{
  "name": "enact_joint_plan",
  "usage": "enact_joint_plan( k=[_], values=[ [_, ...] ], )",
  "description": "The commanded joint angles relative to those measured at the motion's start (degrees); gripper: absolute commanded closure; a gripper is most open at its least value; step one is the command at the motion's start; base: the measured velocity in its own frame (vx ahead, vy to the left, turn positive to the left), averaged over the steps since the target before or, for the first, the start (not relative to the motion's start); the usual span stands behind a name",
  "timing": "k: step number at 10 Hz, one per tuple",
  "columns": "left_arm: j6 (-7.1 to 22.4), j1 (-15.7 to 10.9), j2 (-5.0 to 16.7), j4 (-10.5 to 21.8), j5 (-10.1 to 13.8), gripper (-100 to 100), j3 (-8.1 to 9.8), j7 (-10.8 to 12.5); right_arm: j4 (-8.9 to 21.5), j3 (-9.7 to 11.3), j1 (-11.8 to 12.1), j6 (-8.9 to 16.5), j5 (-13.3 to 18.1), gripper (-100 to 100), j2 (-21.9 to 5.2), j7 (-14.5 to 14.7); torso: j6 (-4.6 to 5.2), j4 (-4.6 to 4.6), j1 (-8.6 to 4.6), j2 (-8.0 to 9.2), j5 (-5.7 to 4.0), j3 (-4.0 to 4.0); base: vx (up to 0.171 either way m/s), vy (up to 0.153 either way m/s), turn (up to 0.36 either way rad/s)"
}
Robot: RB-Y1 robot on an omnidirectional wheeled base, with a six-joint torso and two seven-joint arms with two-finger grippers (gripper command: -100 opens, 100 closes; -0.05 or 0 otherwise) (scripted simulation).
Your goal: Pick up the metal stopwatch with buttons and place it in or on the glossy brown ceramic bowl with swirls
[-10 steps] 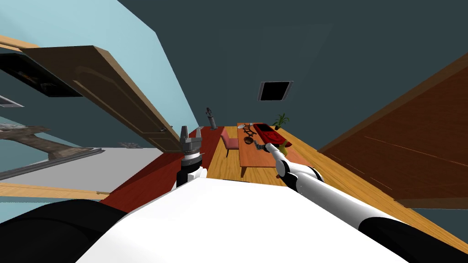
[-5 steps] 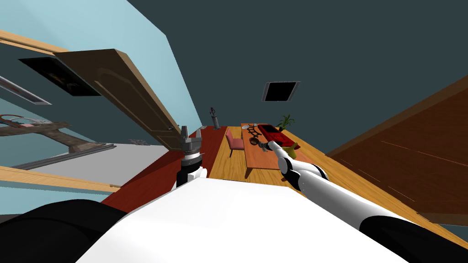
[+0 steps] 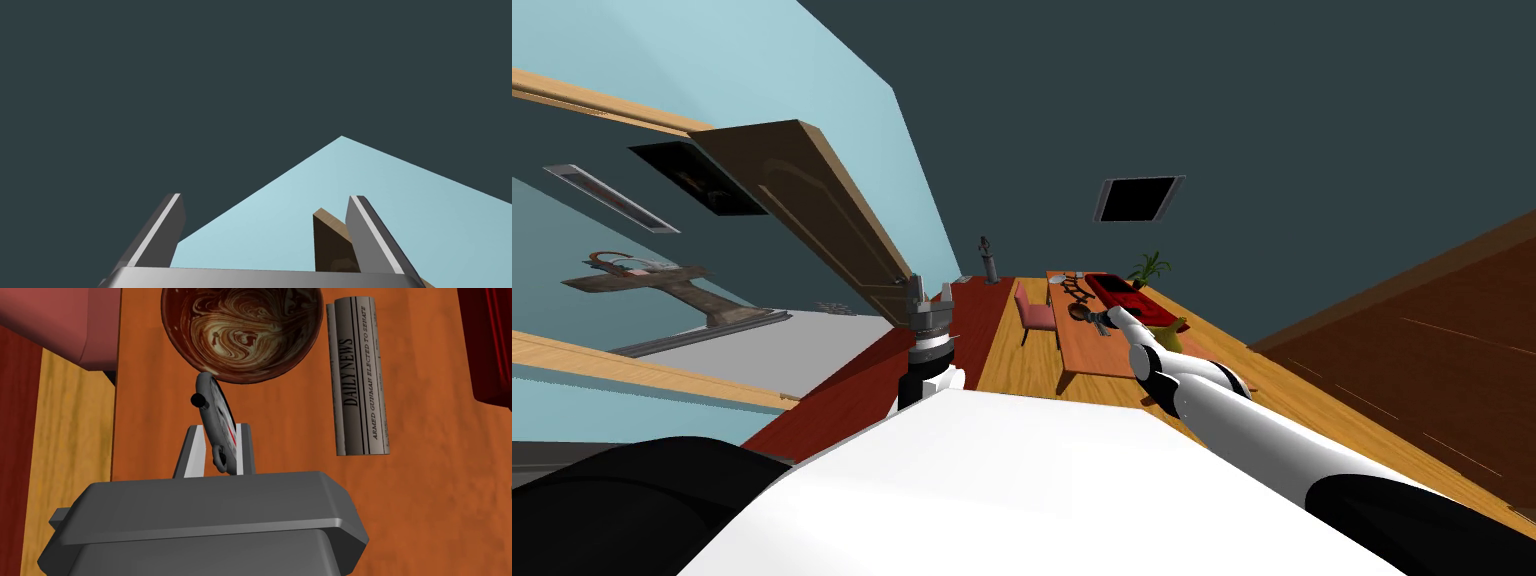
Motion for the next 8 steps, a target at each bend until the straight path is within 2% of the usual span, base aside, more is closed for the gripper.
enact_joint_plan(
  k=[1, 2, 3, 4, 5, 6, 7, 8],
  values=[
    [0.0, 0.0, 0.0, 0.0, 0.0, 0, 0.0, 0.0, 1.05, -0.57, -0.01, 1.41, -0.94, 100, -1.86, 0.59, 0.0, 0.0, 0.0, 0.0, 0.0, 0.0, 0.027, 0.172, 0.131],
    [0.0, 0.0, 0.0, 0.0, 0.0, 0, 0.0, 0.0, 1.05, -0.57, -0.01, 1.41, -0.94, 100, -1.86, 0.59, -0.01, 0.0, -0.01, 0.03, 0.0, 0.01, 0.028, 0.115, 0.04],
    [0.0, 0.0, 0.0, 0.0, 0.0, 0, 0.01, 0.0, 1.83, -1.14, 0.31, 3.51, -1.7, 100, -4.13, 0.86, 0.08, -0.01, -0.21, 0.04, -0.02, 0.01, 0.085, 0.146, 0.129],
    [0.0, 0.0, 0.0, 0.0, 0.0, 0, 0.0, 0.0, 1.83, -1.14, 0.31, 3.51, -1.7, 100, -4.13, 0.86, 0.1, -0.03, -0.19, -0.1, -0.02, -0.06, 0.099, 0.133, 0.044],
    [0.0, 0.01, 0.01, 0.0, 0.0, 0, 0.01, 0.0, 2.65, -1.66, 0.83, 5.45, -2.41, 100, -6.16, 1.27, 0.08, -0.05, -0.21, -0.19, -0.02, -0.12, 0.111, 0.135, 0.122],
    [0.0, 0.01, 0.01, 0.0, 0.0, 0, 0.01, 0.0, 1.66, -1.66, 0.83, 5.45, -2.41, 100, -6.16, 1.27, 0.1, -0.07, -0.22, -0.25, -0.03, -0.15, 0.071, 0.116, 0.047],
    [0.0, 0.01, 0.01, 0.0, 0.0, 0, 0.01, 0.0, 2.65, -1.66, 0.83, 5.45, -2.41, 100, -6.16, 1.27, 0.07, -0.07, -0.25, -0.17, -0.04, -0.12, 0.03, 0.06, 0.004],
    [0.0, 0.0, 0.01, 0.0, 0.0, 0, 0.01, 0.0, 3.34, -2.09, 1.39, 7.12, -3.0, 100, -7.93, 1.79, 0.14, -0.07, -0.45, -0.04, -0.09, -0.06, 0.082, 0.092, 0.098]
  ],
)
